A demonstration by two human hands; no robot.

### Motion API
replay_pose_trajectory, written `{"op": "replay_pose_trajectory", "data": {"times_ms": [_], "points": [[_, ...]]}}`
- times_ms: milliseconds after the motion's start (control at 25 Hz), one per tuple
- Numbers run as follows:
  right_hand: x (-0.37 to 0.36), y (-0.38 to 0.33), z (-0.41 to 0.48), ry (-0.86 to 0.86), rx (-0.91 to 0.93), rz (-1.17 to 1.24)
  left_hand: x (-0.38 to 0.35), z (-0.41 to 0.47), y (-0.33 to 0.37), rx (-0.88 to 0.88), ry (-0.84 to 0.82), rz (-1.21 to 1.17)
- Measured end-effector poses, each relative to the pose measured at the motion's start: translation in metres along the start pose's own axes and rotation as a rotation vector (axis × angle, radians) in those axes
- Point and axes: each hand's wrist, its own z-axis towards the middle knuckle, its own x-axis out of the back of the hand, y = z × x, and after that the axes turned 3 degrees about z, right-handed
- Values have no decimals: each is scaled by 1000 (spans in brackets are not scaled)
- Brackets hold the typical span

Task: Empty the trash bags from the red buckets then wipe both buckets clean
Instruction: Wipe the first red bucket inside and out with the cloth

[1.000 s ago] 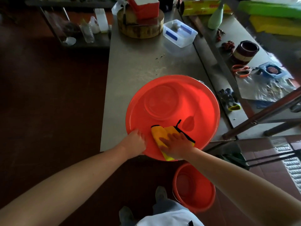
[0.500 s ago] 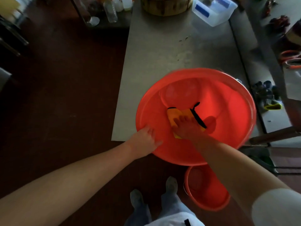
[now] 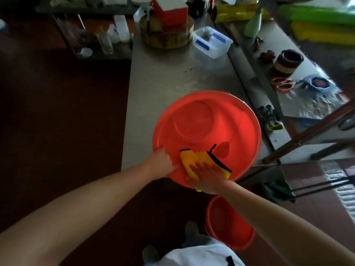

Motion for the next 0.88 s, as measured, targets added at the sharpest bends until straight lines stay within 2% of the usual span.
{"op": "replay_pose_trajectory", "data": {"times_ms": [80,120,240,360,400,520,880], "points": [[1,-1,-15,-5,19,-24,-2,-1,-4,-41,28,18],[3,-2,-22,3,23,-44,-1,-1,-6,-46,-10,8],[7,-3,-31,33,1,-50,9,-9,-13,156,96,-133],[13,-4,-27,42,-23,-53,12,-15,-8,-17,224,-68],[15,-4,-24,30,-29,-62,11,-16,-4,-41,205,-2],[21,-6,-7,-4,-51,-91,4,-16,-2,-65,-25,3],[43,12,64,87,21,-156,-16,-1,12,-33,-18,-102]]}}
